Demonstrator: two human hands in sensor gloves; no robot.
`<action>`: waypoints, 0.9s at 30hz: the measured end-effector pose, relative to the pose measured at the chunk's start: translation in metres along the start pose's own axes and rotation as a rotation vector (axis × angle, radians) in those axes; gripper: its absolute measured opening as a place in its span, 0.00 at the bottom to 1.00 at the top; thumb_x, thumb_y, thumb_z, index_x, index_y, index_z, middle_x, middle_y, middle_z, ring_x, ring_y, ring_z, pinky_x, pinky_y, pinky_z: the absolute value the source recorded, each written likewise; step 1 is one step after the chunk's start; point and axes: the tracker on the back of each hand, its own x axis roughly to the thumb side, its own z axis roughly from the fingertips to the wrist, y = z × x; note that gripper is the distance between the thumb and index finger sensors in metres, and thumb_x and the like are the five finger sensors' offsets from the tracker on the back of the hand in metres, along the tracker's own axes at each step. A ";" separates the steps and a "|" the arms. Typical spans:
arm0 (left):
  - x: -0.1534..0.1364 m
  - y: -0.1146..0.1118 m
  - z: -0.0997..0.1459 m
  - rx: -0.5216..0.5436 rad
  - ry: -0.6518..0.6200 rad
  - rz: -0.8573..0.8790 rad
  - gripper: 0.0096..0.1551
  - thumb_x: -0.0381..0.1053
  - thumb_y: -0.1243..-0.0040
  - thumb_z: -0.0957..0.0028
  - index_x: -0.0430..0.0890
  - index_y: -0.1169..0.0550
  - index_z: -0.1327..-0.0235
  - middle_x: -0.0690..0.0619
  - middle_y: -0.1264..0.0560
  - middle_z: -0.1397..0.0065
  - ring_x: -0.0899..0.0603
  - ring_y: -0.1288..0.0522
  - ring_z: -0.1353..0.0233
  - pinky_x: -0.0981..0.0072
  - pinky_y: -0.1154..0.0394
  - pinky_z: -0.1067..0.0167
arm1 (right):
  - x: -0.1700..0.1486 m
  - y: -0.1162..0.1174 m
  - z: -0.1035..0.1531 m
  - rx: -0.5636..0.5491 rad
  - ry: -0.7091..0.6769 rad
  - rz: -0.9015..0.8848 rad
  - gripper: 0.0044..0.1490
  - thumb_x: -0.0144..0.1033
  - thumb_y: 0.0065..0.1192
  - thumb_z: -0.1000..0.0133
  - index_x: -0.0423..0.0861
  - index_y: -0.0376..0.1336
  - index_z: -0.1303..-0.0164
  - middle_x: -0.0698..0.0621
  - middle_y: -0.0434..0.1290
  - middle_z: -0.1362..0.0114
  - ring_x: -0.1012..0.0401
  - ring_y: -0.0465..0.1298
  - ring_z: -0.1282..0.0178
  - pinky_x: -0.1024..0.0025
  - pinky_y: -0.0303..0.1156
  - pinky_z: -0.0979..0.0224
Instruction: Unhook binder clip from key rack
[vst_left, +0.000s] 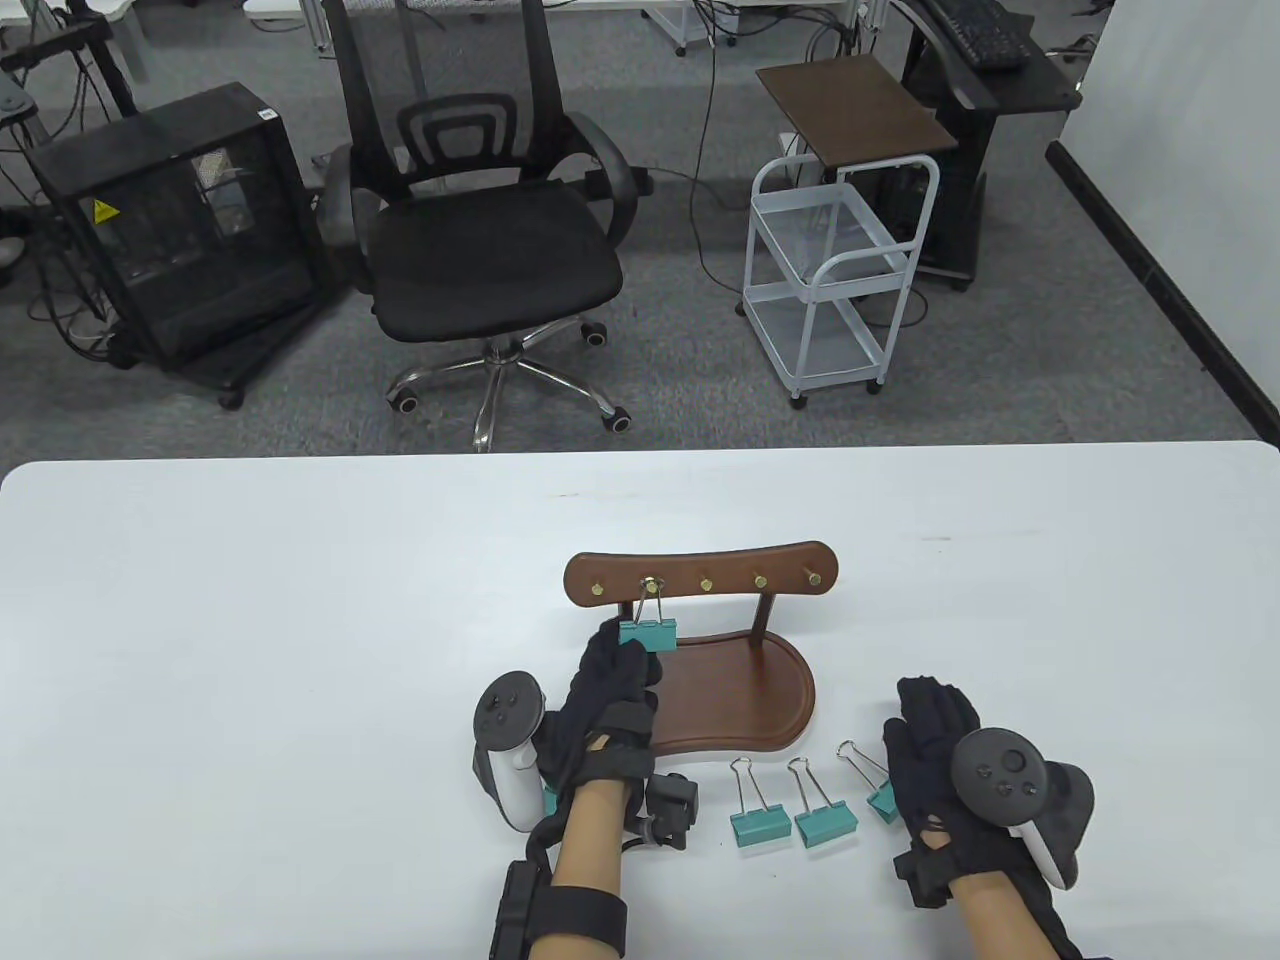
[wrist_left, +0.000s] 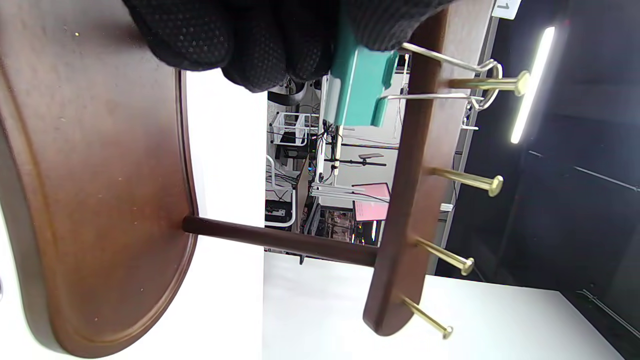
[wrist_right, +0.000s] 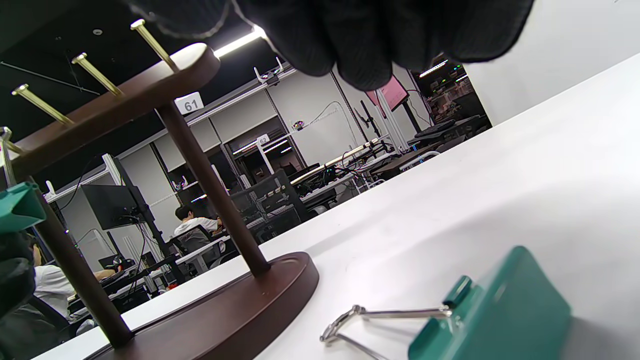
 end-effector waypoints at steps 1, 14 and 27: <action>0.000 0.000 0.000 -0.001 0.000 0.001 0.36 0.58 0.53 0.36 0.49 0.42 0.16 0.50 0.33 0.22 0.43 0.30 0.24 0.46 0.29 0.31 | 0.000 0.000 0.000 0.001 0.000 0.000 0.37 0.54 0.52 0.52 0.47 0.61 0.36 0.43 0.65 0.27 0.44 0.62 0.27 0.49 0.66 0.30; 0.002 0.003 0.002 -0.020 -0.026 0.047 0.35 0.56 0.50 0.37 0.49 0.41 0.17 0.49 0.32 0.22 0.43 0.29 0.25 0.46 0.28 0.31 | 0.000 0.000 0.000 0.002 0.002 -0.004 0.37 0.54 0.52 0.52 0.47 0.61 0.36 0.43 0.65 0.27 0.43 0.62 0.28 0.49 0.66 0.31; 0.008 0.002 0.016 -0.066 -0.067 0.045 0.36 0.57 0.45 0.41 0.49 0.36 0.20 0.47 0.29 0.25 0.42 0.26 0.28 0.44 0.26 0.34 | 0.001 0.000 0.000 0.004 -0.004 -0.005 0.37 0.54 0.52 0.52 0.47 0.61 0.36 0.43 0.65 0.27 0.43 0.62 0.28 0.49 0.66 0.31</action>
